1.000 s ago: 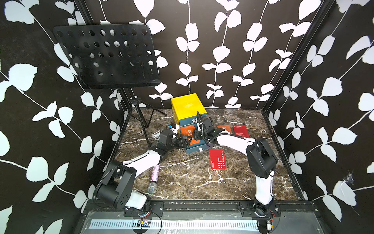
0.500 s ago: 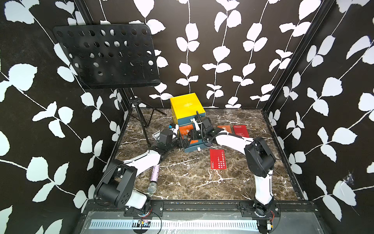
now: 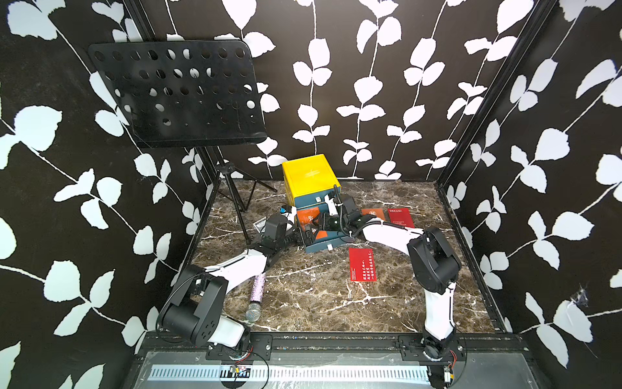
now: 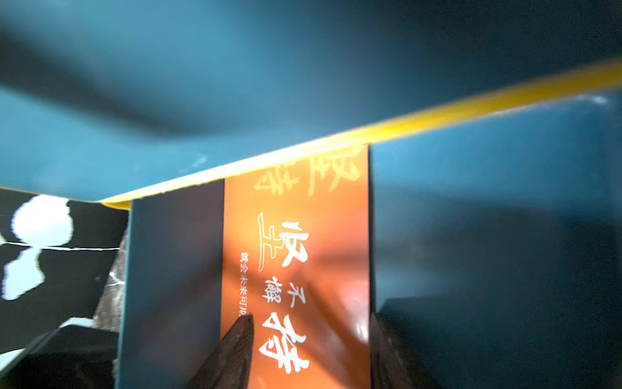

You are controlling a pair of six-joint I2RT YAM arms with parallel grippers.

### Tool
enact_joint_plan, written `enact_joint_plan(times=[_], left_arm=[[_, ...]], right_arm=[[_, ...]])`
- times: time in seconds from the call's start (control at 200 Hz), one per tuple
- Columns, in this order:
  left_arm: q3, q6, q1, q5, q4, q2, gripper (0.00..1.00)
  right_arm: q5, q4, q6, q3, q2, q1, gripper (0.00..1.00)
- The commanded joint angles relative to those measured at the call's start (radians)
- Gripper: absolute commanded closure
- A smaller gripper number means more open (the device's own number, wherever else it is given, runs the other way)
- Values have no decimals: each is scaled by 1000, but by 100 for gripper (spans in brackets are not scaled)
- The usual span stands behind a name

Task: Take the postcards out of the drawer
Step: Pick up the postcard from the drawer.

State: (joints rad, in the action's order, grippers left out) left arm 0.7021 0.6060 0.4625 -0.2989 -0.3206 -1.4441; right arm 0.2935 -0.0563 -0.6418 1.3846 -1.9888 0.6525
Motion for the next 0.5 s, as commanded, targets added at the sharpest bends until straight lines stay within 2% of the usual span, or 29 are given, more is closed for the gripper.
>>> enact_joint_plan(times=[0.0, 0.495], left_arm=[[10, 1, -4, -9, -8, -5, 4], [23, 5, -4, -9, 10, -10, 4]], right_arm=[[72, -93, -45, -15, 79, 4, 48], [114, -111, -89, -66, 104, -16, 66]])
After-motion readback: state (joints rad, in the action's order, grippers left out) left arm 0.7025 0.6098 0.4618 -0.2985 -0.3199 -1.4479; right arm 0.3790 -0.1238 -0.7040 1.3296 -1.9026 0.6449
